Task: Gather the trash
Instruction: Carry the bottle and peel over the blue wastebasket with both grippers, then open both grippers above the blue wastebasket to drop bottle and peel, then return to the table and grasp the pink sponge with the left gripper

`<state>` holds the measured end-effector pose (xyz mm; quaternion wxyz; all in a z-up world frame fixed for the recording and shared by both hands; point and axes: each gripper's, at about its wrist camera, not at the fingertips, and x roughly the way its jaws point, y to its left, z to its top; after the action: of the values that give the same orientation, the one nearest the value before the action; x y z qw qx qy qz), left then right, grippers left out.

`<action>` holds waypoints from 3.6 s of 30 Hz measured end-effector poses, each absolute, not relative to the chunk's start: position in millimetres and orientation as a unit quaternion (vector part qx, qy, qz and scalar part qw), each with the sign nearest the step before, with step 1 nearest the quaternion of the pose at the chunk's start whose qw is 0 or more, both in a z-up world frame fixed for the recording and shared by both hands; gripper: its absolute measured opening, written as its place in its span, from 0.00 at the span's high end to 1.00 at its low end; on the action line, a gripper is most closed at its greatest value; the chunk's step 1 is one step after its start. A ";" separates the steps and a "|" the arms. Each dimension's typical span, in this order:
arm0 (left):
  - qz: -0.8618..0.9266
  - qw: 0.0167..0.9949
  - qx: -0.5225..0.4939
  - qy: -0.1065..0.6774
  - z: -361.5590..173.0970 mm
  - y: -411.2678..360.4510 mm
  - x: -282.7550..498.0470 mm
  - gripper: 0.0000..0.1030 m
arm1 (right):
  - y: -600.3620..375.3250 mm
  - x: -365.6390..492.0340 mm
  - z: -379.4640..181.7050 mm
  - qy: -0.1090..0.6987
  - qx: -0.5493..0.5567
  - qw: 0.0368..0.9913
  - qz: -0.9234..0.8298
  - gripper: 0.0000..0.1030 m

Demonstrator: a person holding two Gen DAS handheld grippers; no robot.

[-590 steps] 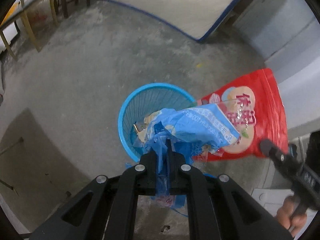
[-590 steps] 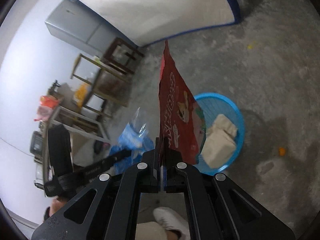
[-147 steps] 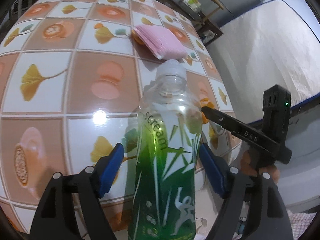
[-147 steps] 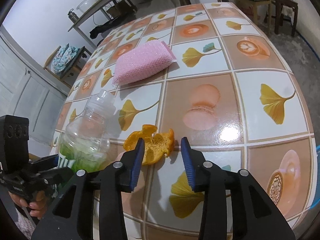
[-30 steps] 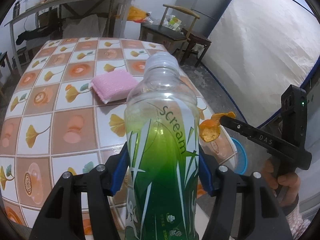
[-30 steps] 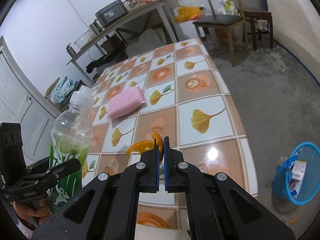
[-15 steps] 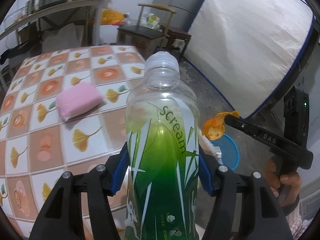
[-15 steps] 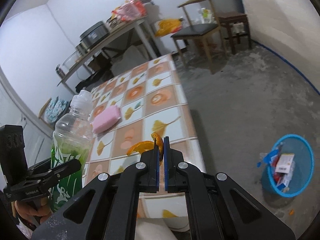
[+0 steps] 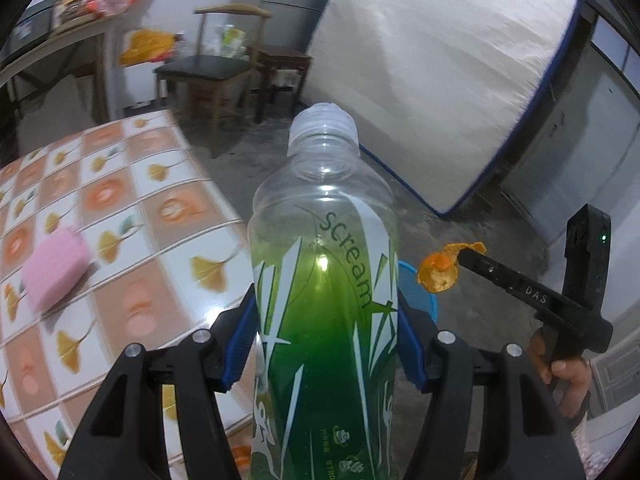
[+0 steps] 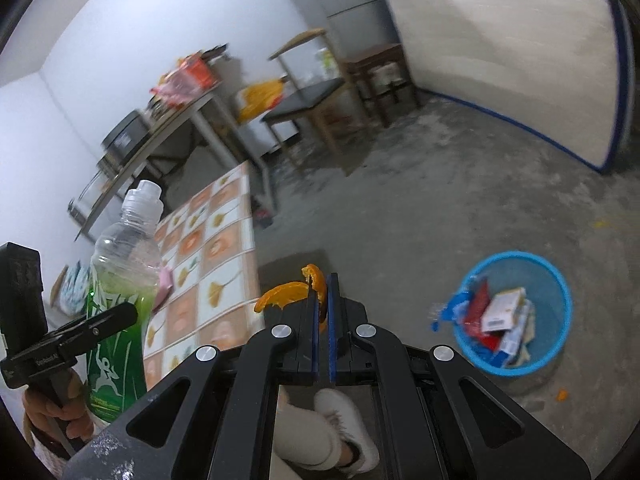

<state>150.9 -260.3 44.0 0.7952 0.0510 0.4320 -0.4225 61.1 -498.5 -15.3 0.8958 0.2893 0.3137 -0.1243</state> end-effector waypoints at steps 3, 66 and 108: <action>-0.444 0.779 0.061 0.439 40.8 -289.2 148.2 0.42 | -514.6 47.3 -22.5 0.310 0.303 0.890 -0.145 0.98; -0.478 0.748 -0.008 0.460 -7.0 -301.0 147.1 0.18 | -625.3 -54.7 -189.1 0.368 0.423 0.748 -0.354 0.49; -0.354 0.786 0.247 0.442 -53.8 -111.5 365.1 0.24 | -267.7 254.0 -77.6 0.497 0.099 0.854 0.117 0.11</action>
<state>365.1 -111.5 -53.8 0.7863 0.2471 0.4417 -0.3543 254.0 -267.7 -77.6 0.8543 0.0986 0.4967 0.1169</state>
